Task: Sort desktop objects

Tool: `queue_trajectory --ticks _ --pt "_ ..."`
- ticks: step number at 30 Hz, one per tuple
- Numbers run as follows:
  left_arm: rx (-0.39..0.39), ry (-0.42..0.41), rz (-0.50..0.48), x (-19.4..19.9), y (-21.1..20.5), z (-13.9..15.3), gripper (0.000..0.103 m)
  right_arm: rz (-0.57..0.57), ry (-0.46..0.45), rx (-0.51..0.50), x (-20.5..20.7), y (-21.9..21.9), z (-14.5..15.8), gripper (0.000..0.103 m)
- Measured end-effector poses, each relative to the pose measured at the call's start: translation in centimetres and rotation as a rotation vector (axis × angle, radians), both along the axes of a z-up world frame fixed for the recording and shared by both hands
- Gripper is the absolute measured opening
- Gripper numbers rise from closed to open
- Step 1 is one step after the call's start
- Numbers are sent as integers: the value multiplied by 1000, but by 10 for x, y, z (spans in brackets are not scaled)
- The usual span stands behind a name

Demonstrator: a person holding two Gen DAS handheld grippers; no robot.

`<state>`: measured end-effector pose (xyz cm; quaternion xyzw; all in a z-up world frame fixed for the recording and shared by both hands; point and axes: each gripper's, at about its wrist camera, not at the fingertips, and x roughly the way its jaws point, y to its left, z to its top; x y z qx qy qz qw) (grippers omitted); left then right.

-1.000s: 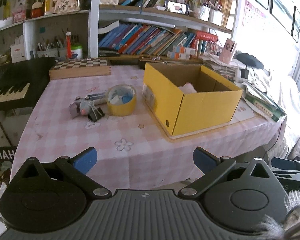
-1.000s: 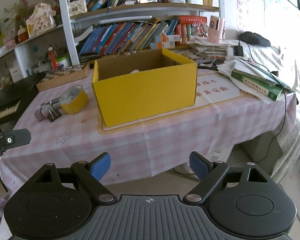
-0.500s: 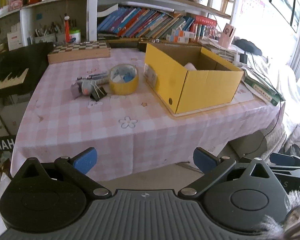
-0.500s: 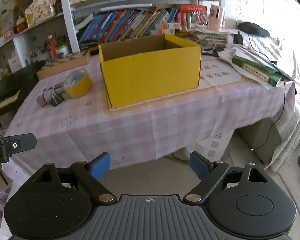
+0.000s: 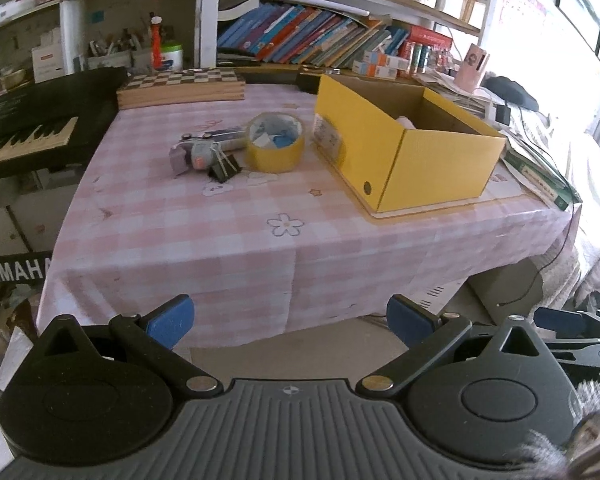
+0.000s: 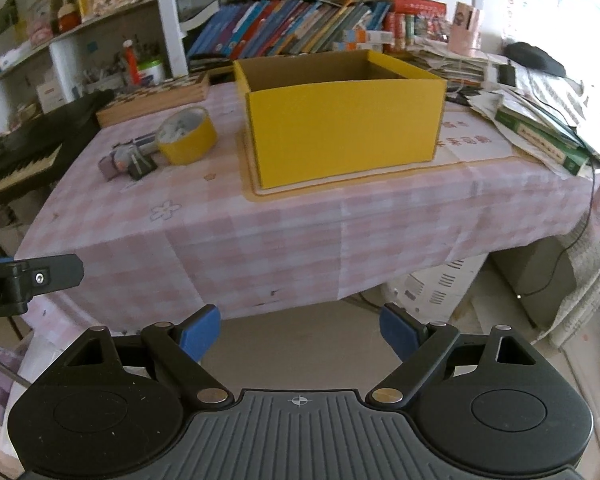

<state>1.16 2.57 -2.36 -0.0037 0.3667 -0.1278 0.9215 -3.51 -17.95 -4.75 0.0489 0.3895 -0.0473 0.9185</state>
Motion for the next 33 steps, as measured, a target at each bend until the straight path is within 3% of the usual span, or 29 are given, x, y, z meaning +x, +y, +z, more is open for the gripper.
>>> queue_trajectory --ticks 17,33 --pt "24 -57 78 11 32 12 103 176 -80 3 25 48 12 89" --pt "-37 -120 159 9 66 22 103 299 -107 -25 40 83 18 89"
